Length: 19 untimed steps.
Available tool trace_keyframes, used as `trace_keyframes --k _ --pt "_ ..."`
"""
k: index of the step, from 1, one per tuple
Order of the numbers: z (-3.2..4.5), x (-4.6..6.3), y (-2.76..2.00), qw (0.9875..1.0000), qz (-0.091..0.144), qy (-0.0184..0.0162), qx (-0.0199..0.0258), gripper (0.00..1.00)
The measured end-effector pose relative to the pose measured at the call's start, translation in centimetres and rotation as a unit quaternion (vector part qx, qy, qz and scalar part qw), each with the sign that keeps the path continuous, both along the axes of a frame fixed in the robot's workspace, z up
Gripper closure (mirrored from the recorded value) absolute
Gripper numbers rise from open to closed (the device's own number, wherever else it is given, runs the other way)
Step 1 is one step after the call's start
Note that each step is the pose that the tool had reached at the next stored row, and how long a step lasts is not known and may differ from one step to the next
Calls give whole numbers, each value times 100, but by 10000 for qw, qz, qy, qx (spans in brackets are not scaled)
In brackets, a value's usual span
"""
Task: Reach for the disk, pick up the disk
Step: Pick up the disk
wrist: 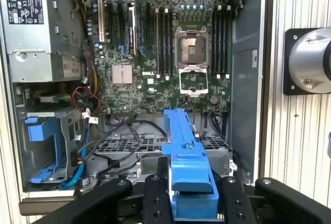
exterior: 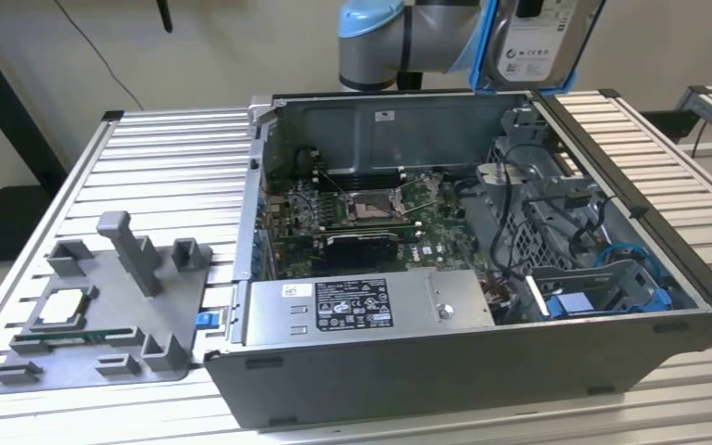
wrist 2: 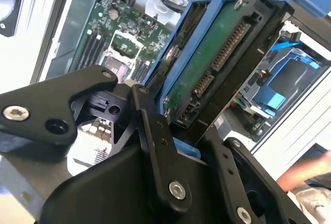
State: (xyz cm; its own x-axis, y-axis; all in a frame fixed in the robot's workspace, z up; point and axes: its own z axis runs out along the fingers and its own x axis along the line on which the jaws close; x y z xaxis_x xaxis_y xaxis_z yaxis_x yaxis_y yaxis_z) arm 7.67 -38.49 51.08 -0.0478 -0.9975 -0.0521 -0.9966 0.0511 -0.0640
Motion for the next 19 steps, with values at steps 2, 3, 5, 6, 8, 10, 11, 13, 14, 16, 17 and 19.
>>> trace_keyframes --k 2,3,5,6,8,10,11,13,14,16,17,19 --pt "-3 1 -28 10000 0 1 0 100" --pt "-5 2 -41 10000 0 1 0 100" --pt "-9 4 -71 10000 0 1 0 100" --pt "-11 4 -85 10000 0 2 0 100" --pt "-15 9 -115 10000 0 3 0 100" --pt "-17 26 -146 10000 0 9 0 100" --pt "-18 41 -164 10000 0 14 0 100" --pt "-19 76 -197 10000 0 23 0 100" --pt "-19 95 -216 10000 0 29 0 100" --pt "-20 135 -252 10000 0 39 0 100" --pt "-20 155 -271 10000 0 45 0 100" --pt "-21 181 -315 10000 0 55 0 100"
